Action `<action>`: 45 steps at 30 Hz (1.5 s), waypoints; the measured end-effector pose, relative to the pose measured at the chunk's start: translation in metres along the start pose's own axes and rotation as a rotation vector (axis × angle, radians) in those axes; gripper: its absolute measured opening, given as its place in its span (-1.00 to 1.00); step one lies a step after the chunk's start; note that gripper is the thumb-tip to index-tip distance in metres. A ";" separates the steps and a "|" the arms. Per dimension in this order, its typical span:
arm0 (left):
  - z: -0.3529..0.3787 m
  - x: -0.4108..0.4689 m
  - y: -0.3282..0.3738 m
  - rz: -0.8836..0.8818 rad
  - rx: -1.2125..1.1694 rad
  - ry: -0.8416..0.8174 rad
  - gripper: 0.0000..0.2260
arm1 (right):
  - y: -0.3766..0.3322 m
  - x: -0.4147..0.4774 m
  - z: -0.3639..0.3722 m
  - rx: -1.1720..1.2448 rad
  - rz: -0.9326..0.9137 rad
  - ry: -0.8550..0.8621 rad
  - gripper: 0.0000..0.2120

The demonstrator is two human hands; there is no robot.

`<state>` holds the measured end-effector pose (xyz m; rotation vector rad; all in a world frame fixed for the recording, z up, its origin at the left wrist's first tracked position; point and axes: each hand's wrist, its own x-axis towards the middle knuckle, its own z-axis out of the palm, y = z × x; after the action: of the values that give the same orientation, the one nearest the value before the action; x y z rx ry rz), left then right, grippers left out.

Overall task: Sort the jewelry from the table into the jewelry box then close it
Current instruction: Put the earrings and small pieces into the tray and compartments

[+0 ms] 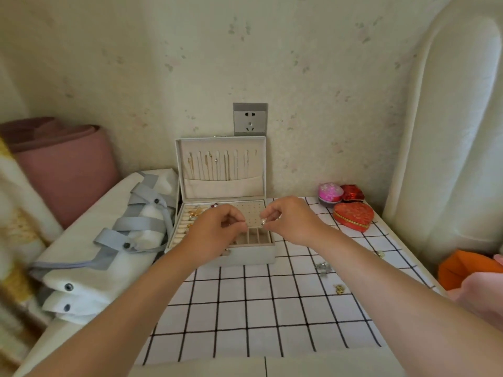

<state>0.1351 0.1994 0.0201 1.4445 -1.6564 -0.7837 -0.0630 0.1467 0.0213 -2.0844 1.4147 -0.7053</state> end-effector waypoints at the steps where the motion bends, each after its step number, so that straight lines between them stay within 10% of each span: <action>1: -0.005 0.001 -0.001 -0.035 -0.061 0.017 -0.94 | -0.004 0.006 0.006 0.010 0.006 0.013 -0.84; 14: -0.044 0.021 -0.027 -0.351 -0.589 0.051 -0.91 | -0.020 0.063 0.054 -0.070 -0.034 -0.094 -0.82; 38: -0.067 0.024 -0.041 -0.221 -0.371 0.291 -0.89 | -0.088 0.071 0.055 0.428 -0.088 -0.133 -0.77; 45: -0.069 0.026 -0.043 -0.326 -0.494 0.121 -0.86 | -0.083 0.076 0.062 0.416 -0.190 -0.059 -0.85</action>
<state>0.2151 0.1696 0.0226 1.3788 -1.0461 -1.1660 0.0582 0.1096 0.0412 -1.9007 0.9473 -0.9175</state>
